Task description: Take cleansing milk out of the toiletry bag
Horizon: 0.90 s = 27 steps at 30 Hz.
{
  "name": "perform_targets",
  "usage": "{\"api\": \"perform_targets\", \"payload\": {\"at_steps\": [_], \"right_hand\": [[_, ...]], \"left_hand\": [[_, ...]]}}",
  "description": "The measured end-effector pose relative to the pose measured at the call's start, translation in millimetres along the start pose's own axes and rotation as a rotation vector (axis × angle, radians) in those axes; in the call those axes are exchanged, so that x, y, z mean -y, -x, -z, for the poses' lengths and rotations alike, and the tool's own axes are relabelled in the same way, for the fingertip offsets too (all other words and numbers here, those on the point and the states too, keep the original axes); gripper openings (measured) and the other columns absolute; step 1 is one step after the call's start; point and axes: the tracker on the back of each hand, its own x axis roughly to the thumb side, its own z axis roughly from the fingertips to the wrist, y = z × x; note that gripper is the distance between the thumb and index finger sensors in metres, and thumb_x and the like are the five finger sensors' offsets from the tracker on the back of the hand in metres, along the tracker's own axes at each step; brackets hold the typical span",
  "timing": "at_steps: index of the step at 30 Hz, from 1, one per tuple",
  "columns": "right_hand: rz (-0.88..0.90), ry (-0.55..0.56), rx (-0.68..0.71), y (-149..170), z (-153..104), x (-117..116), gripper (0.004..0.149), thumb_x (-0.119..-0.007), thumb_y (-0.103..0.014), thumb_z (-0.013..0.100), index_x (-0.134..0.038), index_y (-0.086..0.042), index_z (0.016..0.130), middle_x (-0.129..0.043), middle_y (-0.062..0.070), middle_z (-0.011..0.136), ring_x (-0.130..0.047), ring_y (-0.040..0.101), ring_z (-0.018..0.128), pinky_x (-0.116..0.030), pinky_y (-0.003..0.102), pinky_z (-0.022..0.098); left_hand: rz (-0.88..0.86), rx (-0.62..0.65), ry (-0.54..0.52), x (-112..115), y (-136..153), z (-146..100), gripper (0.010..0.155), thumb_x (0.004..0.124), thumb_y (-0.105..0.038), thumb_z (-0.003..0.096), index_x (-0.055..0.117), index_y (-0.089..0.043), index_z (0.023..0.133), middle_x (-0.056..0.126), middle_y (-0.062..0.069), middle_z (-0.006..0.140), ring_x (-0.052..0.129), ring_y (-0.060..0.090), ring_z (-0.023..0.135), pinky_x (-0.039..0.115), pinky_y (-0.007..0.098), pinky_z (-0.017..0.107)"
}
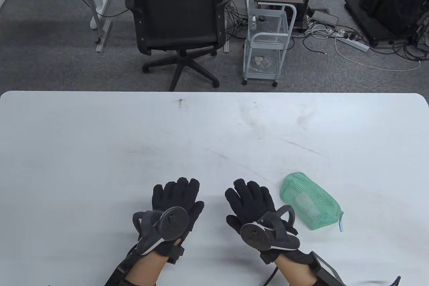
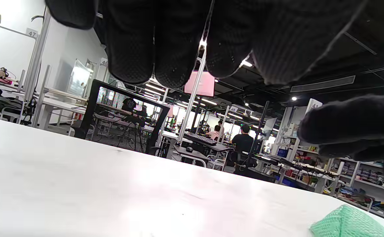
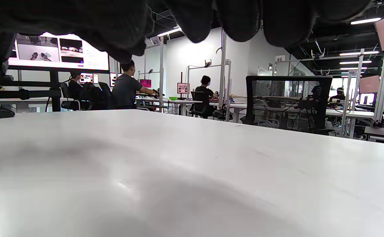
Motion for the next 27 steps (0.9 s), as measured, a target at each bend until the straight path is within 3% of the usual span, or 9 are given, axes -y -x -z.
{"api": "perform_targets", "payload": {"at_steps": [16,27], "right_hand": [[0.01,0.004,-0.056,8.9,0.0,1.9,0.066,-0.078,-0.042,0.057,-0.063,-0.005,0.11,-0.063,0.033,0.114,-0.067,0.068,0.091,-0.055,0.076,0.064],[0.011,0.037,-0.175,33.1,-2.1,13.9,0.063,-0.081,-0.039,0.057,-0.068,-0.003,0.107,-0.067,0.032,0.112,-0.069,0.068,0.09,-0.055,0.076,0.064]], "left_hand": [[0.0,0.016,-0.002,-0.8,-1.7,-0.2,0.062,0.085,-0.05,0.0502,0.074,-0.027,0.107,0.081,0.014,0.112,0.084,0.047,0.097,0.054,0.069,0.074],[0.006,0.007,0.007,-1.4,-0.2,0.9,0.062,0.085,-0.051,0.05,0.074,-0.027,0.106,0.081,0.014,0.111,0.084,0.047,0.096,0.054,0.069,0.074]]}}
